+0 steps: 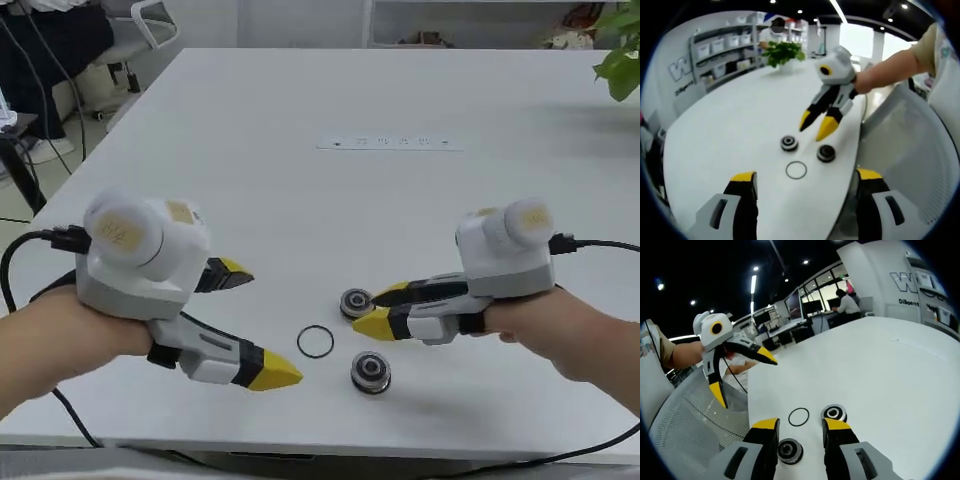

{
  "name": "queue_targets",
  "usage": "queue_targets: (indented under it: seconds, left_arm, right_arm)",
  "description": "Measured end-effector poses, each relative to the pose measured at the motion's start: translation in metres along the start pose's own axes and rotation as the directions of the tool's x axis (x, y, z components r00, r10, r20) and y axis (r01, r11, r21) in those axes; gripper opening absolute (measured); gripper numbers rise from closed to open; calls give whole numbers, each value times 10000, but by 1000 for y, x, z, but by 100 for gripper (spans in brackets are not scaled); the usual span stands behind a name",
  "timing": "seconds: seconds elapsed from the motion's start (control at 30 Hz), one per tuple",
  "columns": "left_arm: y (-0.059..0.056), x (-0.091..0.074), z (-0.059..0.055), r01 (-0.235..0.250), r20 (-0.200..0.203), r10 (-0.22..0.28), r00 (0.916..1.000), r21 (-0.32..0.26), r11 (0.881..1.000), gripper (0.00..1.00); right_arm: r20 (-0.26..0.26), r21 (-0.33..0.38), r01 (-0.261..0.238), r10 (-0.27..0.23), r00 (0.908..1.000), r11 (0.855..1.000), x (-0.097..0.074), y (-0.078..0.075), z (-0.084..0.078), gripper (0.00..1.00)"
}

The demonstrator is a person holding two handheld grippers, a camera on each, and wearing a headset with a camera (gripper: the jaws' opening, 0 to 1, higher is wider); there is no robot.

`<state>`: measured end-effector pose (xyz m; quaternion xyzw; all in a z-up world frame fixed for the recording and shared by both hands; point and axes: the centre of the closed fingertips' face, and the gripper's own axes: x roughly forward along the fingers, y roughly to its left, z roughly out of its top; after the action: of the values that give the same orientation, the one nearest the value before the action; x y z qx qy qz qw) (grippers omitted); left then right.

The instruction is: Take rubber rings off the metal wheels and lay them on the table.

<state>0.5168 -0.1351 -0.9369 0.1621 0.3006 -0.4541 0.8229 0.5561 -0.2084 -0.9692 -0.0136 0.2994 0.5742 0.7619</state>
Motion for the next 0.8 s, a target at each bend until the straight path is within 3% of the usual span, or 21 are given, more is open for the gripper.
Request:
queue_targets:
  seconds: [0.47,0.63,0.8]
  left_arm:
    - [-5,20,11,375,-129,-372,9992,213,9991,76]
    - [-5,28,14,477,-129,-473,9988,313,9984,71]
    - [-12,38,14,755,-225,-744,9970,522,9958,66]
  right_arm:
    - [235,42,200,-201,9995,9998,-30,1,-12,34]
    - [264,115,165,-168,9995,9998,-32,2,-20,35]
    - [99,-50,87,-87,9999,9999,-30,4,-28,34]
